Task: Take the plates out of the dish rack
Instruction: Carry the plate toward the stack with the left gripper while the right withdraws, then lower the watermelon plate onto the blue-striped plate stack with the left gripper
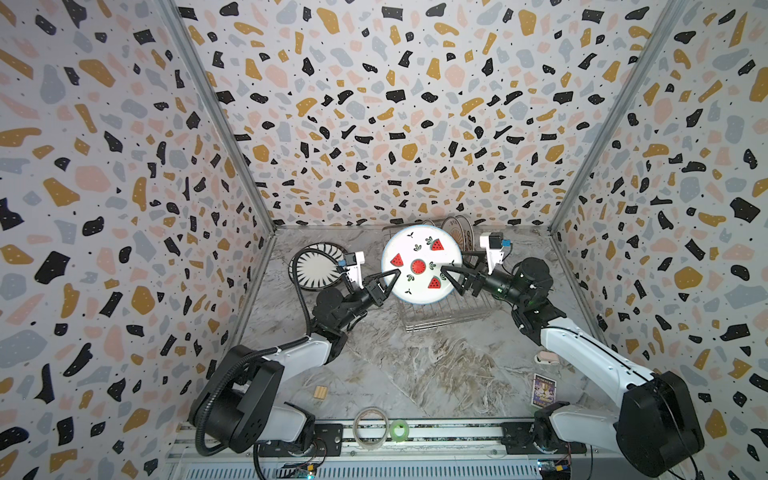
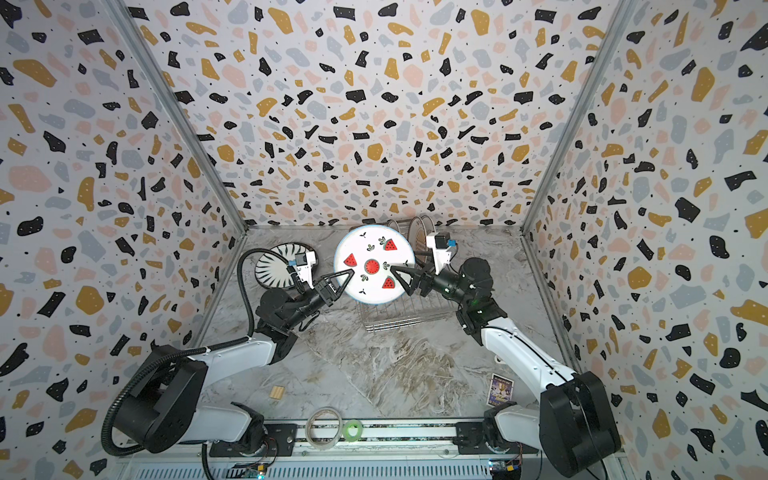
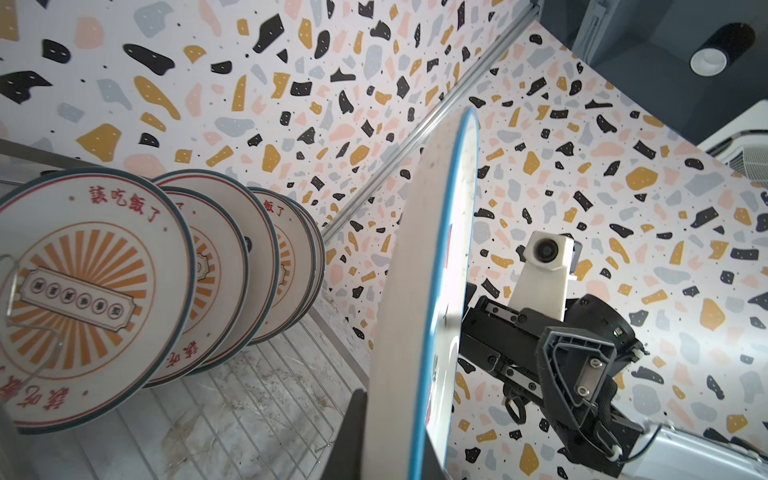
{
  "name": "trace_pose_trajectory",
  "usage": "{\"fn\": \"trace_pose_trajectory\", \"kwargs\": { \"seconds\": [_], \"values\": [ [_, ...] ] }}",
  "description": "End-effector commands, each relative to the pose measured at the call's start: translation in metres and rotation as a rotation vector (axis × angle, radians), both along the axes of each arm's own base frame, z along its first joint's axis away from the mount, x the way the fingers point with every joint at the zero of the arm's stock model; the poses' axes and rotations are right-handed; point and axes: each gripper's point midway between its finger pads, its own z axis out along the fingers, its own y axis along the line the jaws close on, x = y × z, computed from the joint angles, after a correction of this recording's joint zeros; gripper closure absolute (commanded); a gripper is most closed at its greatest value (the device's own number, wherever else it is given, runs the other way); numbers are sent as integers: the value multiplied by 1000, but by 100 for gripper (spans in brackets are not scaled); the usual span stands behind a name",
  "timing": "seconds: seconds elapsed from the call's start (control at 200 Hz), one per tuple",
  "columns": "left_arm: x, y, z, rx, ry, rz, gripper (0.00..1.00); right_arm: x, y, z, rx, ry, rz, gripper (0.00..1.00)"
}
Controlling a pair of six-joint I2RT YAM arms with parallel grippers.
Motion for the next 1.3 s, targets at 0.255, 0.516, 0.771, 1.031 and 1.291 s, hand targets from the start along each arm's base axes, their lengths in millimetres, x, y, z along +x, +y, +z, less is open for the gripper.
{"fn": "trace_pose_trajectory", "kwargs": {
  "seconds": [0.255,0.516,0.771,1.031,1.291],
  "values": [
    [13,46,41,-241,-39,137,100,6,6,25,-125,-158,-321,1],
    [36,96,14,-364,89,312,100,-8,51,27,-167,-227,-271,1],
    [52,141,-14,-421,191,477,100,-10,103,16,-205,-240,-179,1],
    [70,184,-51,-420,345,656,100,-12,158,-3,-278,-271,-97,1],
    [78,213,-72,-363,453,823,100,-8,205,-27,-352,-279,-18,1]
  ]
}}
